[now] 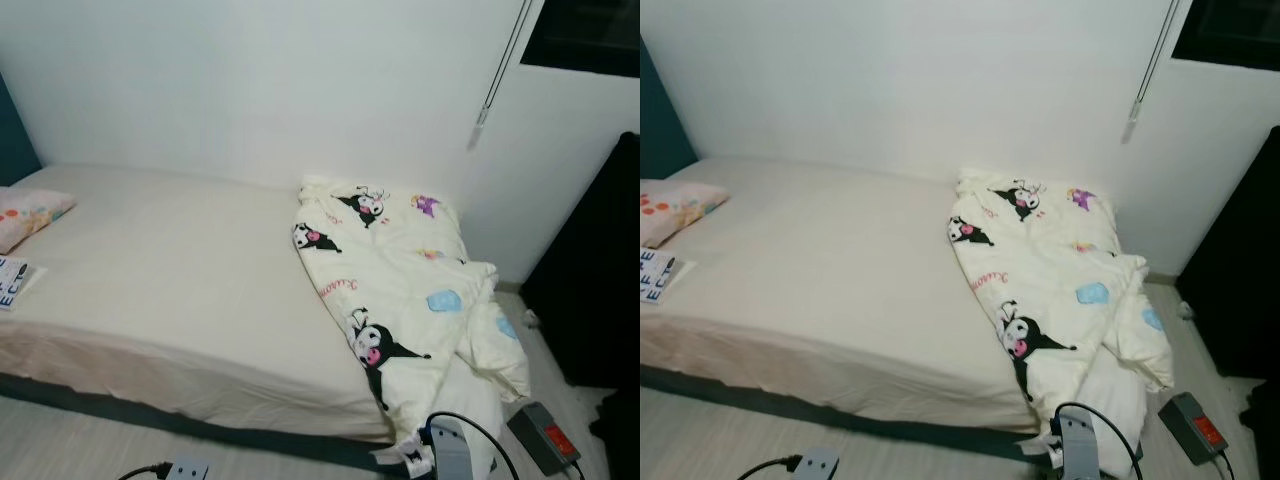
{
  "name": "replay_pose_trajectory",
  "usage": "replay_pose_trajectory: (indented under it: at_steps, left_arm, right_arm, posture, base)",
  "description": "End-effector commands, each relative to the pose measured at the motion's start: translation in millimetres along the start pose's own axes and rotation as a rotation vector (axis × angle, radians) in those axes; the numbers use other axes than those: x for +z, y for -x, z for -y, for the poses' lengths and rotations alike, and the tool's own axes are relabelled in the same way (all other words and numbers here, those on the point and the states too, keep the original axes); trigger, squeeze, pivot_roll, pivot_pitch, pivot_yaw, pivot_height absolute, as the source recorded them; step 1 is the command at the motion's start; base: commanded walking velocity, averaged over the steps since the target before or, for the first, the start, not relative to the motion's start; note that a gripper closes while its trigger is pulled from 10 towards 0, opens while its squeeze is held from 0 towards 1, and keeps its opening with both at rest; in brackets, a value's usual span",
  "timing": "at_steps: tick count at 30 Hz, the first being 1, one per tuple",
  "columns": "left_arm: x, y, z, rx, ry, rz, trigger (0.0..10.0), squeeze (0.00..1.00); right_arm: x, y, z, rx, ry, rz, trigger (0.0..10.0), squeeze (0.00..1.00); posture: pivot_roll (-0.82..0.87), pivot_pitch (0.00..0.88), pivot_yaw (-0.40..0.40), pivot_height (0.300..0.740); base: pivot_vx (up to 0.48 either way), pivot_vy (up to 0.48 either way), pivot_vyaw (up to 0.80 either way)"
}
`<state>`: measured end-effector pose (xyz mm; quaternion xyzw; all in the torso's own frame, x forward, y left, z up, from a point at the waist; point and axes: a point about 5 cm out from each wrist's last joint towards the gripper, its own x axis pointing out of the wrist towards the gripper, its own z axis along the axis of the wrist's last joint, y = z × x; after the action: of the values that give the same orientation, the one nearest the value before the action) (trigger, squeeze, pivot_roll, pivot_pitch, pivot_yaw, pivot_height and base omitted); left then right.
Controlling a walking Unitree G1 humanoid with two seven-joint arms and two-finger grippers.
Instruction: Clean up the room
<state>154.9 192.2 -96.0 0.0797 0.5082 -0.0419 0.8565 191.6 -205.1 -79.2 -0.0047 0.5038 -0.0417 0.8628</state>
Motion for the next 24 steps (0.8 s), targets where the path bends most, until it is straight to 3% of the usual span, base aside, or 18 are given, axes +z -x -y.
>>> replay_pose_trajectory:
  at_steps: [1,7,24]
  left_arm:
    - [-4.0,0.2,3.1,-0.009,-0.012,-0.017,10.0,0.00]
    - [-4.0,0.2,2.9,-0.008,-0.011,-0.017,10.0,0.00]
    - [-7.2,1.0,0.1,0.009,0.022,-0.018,10.0,0.00]
  right_arm:
    - [0.2,0.2,2.7,-0.006,0.001,0.001,10.0,0.00]
    - [0.1,0.3,3.3,-0.008,0.001,0.000,10.0,0.00]
    - [-1.8,0.2,1.7,-0.004,0.007,-0.006,10.0,0.00]
  posture:
    - [-0.01,0.000,-0.045,0.740]
    - [-0.01,0.000,-0.045,0.740]
    - [-0.01,0.000,-0.047,0.740]
  base:
    - [0.000,-0.472,0.00]
    - [0.000,-0.472,0.00]
    - [0.000,0.000,0.00]
